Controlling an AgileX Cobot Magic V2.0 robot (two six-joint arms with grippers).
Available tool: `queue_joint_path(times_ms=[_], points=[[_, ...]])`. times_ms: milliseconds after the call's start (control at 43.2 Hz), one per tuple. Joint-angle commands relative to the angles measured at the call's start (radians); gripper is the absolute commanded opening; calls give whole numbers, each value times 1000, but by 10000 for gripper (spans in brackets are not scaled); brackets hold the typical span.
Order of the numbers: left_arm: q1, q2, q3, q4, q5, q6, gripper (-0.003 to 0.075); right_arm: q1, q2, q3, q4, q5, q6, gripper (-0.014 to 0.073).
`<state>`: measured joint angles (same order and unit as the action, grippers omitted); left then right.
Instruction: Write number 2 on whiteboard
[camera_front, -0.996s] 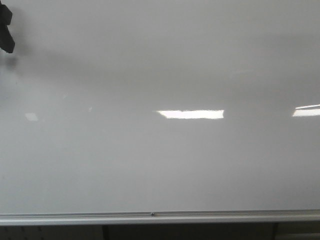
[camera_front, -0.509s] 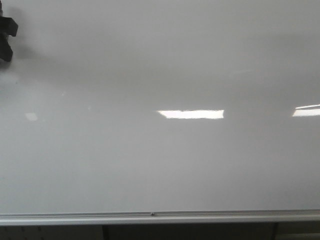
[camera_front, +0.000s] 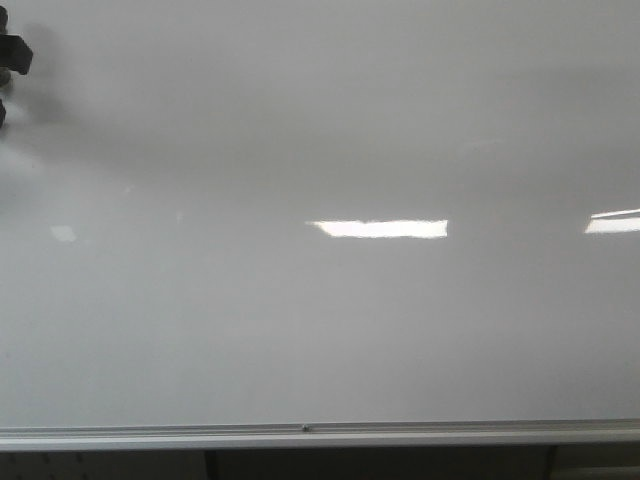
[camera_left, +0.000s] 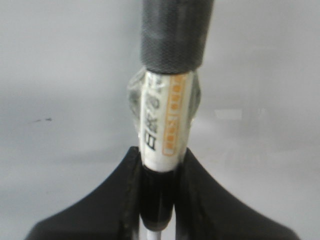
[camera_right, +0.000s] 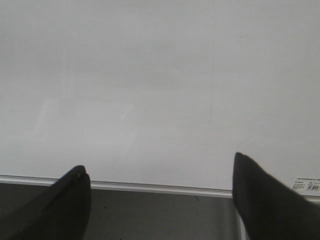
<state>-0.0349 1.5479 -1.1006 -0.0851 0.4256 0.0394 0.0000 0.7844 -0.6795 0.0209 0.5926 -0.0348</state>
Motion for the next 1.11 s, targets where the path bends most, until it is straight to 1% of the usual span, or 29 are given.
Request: queue_joint_path(times_ms=[0,93,208,278,394,486,602,718,833,996,1088], points=[[-5,-89,-64,-3,70,69,6,-4,0,-52,4,-48,-4,601],[-20,-134,-89,-1,187,175,6,-4,11,-94,4,38,-5,601],[-53,-192,-99,-1,273,242,6,-4,41,-156,8,147,-25,601],[-82,-224,-99,-1,331,294,6,-3,67,-192,36,200,-56,601],[-151,-267,-99,-4,464,412,6,14,108,-249,150,269,-176,601],[-229,-287,-99,-20,562,498,6,51,153,-293,269,309,-320,601],[-341,-289,-99,-53,636,564,6,113,198,-336,352,366,-515,601],[-459,-287,-99,-61,653,607,6,195,238,-372,427,421,-682,601],[-569,-287,-99,-61,649,633,6,279,282,-406,501,455,-809,601],[-687,-287,-99,-61,641,633,6,384,330,-457,563,470,-901,601],[-739,-287,-99,-61,632,633,6,448,354,-485,589,469,-950,601]])
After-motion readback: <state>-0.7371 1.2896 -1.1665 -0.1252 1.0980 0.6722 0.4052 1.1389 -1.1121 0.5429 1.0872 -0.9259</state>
